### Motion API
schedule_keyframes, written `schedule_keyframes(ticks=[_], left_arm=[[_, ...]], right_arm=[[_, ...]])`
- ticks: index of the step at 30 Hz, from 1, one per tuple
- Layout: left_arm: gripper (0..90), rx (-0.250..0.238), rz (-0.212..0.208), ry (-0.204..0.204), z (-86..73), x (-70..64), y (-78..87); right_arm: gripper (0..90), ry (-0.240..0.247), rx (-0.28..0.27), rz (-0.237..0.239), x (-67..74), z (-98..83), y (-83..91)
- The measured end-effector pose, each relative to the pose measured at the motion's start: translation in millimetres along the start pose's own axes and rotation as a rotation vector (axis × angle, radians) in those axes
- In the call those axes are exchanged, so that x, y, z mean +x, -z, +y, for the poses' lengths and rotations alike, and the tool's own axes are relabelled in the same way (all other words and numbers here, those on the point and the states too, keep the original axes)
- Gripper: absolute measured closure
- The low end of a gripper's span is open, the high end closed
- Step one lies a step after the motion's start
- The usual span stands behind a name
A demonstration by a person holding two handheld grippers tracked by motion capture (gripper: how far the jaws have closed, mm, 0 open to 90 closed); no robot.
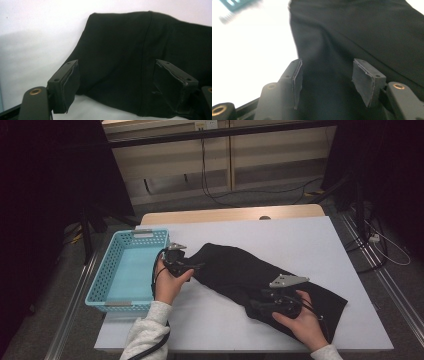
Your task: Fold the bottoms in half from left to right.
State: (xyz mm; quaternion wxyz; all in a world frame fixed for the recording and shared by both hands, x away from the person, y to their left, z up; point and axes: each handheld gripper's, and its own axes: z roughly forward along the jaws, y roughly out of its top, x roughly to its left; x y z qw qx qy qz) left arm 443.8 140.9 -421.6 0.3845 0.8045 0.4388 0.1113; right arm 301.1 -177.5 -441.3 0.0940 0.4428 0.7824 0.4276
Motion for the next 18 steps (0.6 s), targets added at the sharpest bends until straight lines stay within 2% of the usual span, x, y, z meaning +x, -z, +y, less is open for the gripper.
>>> schedule_keyframes(ticks=[1, 4, 6, 8, 10, 12, 15, 18], left_arm=[[21.9, -0.012, 0.0, 0.012, -0.4, -1.0, 0.4], [21.3, -0.01, 0.005, 0.01, -1.0, -1.6, 3.2], [21.1, -0.008, 0.012, 0.014, -2.0, -1.9, 3.5], [21.1, 0.002, 0.024, 0.012, -3.7, -1.6, 2.4], [24.7, -0.005, 0.054, 0.01, -6.0, -2.9, 0.5], [26.4, 0.013, 0.056, 0.01, -7.6, -3.2, -2.2], [27.3, 0.021, 0.063, 0.011, -10.1, -4.2, -6.7], [29.8, 0.045, 0.054, 0.003, -12.5, -3.7, -9.6]], right_arm=[[46.3, 0.008, 0.008, 0.01, 4.7, 2.0, -3.3], [47.3, 0.105, 0.072, -0.015, 20.7, 3.1, -15.2], [49.7, 0.153, 0.105, -0.034, 26.1, 0.4, -21.7], [60.1, 0.176, 0.11, -0.051, 27.3, -1.7, -24.6], [72.6, 0.193, 0.107, -0.067, 27.7, -2.0, -23.3], [82.5, 0.204, 0.113, -0.06, 28.1, -2.5, -21.9], [85.2, 0.204, 0.124, 0.003, 29.0, -1.9, -16.8], [85.1, 0.226, 0.134, 0.033, 31.5, -5.5, -9.0]])
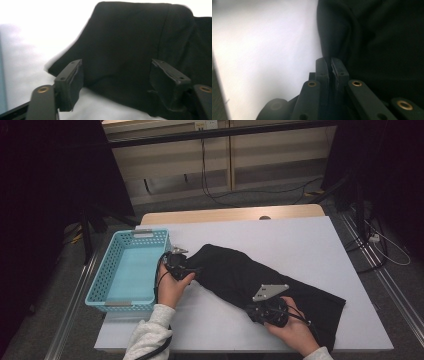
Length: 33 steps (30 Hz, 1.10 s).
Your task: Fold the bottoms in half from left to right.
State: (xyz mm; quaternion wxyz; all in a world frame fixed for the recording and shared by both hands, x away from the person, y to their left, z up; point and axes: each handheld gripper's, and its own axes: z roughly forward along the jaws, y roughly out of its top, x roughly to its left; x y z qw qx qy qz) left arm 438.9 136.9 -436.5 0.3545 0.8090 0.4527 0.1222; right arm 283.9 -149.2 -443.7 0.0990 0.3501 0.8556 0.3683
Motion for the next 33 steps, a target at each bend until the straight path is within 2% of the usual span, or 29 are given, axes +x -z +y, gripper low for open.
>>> schedule_keyframes(ticks=[2, 5, 8, 11, 16, 20, 27, 33], left_arm=[[28.5, 0.006, 0.015, -0.001, -1.5, 0.8, -2.4], [27.9, 0.015, 0.025, -0.001, -3.2, 2.2, -3.5], [27.6, 0.018, 0.034, 0.0, -3.8, 3.0, -4.2], [27.2, 0.027, 0.035, -0.007, -4.2, 3.8, -5.7], [26.8, 0.027, 0.044, 0.002, -6.2, 6.1, -7.8], [26.0, 0.032, 0.04, 0.001, -6.2, 5.0, -9.5], [25.3, 0.032, 0.032, 0.002, -6.6, 4.8, -10.2], [24.5, 0.032, 0.023, 0.005, -6.5, 3.1, -10.3]], right_arm=[[81.1, 0.002, 0.001, 0.003, 1.6, -4.7, -0.2], [65.0, 0.009, -0.015, 0.014, 0.9, -6.8, -2.1], [59.6, 0.007, -0.032, 0.041, -1.2, -5.5, 4.3], [54.0, -0.013, -0.061, 0.019, -8.2, -6.6, 13.8], [45.7, -0.069, -0.095, -0.088, -34.5, -14.7, 36.8], [44.9, -0.106, -0.082, -0.181, -58.4, -29.9, 53.8], [47.2, -0.219, -0.069, -0.331, -99.6, -55.1, 81.0], [51.9, -0.307, -0.033, -0.398, -123.3, -76.4, 94.2]])
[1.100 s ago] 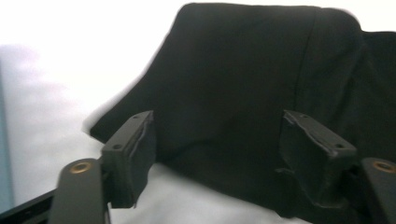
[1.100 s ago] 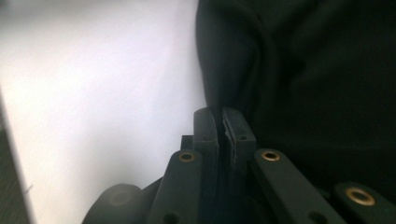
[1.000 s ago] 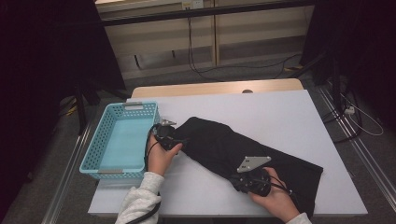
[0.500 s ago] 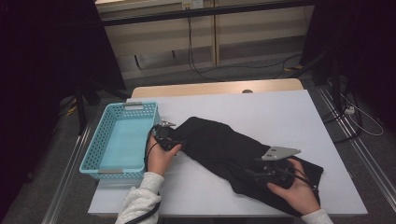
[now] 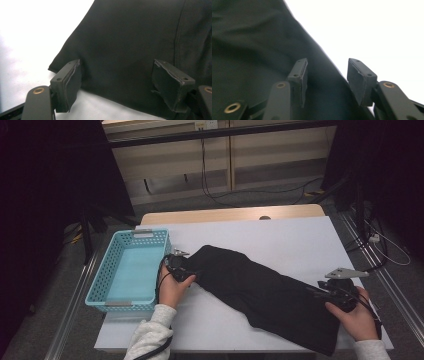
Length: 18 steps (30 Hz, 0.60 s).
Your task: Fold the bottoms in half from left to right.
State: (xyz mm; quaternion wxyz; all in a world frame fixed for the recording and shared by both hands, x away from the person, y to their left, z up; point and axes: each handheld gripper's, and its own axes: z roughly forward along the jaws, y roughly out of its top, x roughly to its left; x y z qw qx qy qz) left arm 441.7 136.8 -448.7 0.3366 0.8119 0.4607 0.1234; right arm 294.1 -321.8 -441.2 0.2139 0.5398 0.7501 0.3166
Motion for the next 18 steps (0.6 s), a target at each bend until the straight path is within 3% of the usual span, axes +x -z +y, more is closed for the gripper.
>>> schedule_keyframes(ticks=[3, 5, 7, 13, 18], left_arm=[[24.4, -0.001, -0.003, 0.001, -0.3, 0.3, 0.1], [24.4, 0.001, -0.003, -0.001, -0.2, 1.0, 0.4], [24.1, -0.001, -0.004, 0.003, 0.1, 1.0, 0.2], [22.5, -0.009, -0.017, 0.008, 2.1, -0.6, -1.6], [21.9, -0.031, -0.015, 0.006, 5.5, -2.0, 1.2]], right_arm=[[53.2, -0.024, 0.017, -0.021, -9.8, -4.6, 1.7], [55.3, -0.035, 0.051, 0.0, -12.3, -7.9, -0.3], [57.5, -0.043, 0.049, 0.012, -11.8, -10.0, -1.5], [83.4, -0.056, 0.06, 0.075, -6.3, -10.1, -0.9], [87.7, -0.104, 0.061, 0.105, -10.7, -12.2, 1.7]])
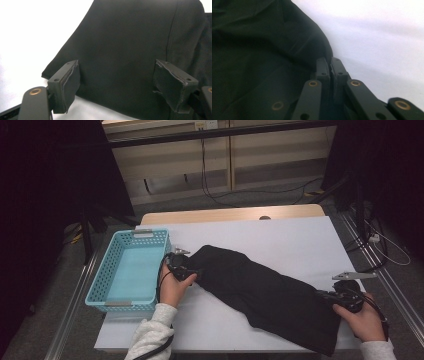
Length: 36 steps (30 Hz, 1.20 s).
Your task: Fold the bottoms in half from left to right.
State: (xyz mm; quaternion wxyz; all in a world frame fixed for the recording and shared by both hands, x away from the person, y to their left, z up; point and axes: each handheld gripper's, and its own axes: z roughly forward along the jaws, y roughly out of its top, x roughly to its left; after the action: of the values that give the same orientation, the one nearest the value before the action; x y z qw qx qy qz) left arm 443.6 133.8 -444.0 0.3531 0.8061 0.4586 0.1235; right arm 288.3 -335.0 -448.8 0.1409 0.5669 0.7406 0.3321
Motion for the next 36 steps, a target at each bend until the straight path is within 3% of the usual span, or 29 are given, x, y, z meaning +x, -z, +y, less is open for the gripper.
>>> schedule_keyframes(ticks=[10, 15, 19, 22, 24, 27, 32, 36], left_arm=[[20.4, -0.011, 0.015, 0.008, -0.2, 5.4, 1.4], [19.2, 0.001, 0.05, -0.005, -0.3, 4.1, -1.7], [19.4, -0.003, 0.046, 0.01, -0.7, 6.4, -6.2], [17.2, 0.0, 0.039, 0.012, -2.1, 6.4, -11.4], [16.8, -0.002, 0.049, 0.017, -2.1, 5.7, -12.8], [18.3, -0.01, 0.063, 0.004, -2.9, 4.7, -13.9], [20.9, -0.011, 0.072, -0.003, -2.9, 4.8, -13.9], [17.6, -0.025, 0.086, -0.01, -4.4, 3.1, -16.4]], right_arm=[[88.2, 0.019, 0.012, -0.075, -9.9, -0.9, 8.7], [88.1, 0.02, 0.008, -0.097, -14.1, 0.1, 9.8], [87.4, 0.019, -0.004, -0.108, -16.7, -0.4, 10.1], [75.9, 0.028, -0.043, -0.125, -16.2, 0.2, 11.0], [62.6, 0.012, -0.062, -0.102, -15.2, 1.9, 10.9], [54.4, 0.032, -0.07, -0.08, -9.1, 4.0, 8.7], [49.4, 0.096, -0.066, -0.032, 7.7, 8.3, 1.6], [45.4, 0.104, -0.089, 0.008, 19.1, 13.0, -2.2]])
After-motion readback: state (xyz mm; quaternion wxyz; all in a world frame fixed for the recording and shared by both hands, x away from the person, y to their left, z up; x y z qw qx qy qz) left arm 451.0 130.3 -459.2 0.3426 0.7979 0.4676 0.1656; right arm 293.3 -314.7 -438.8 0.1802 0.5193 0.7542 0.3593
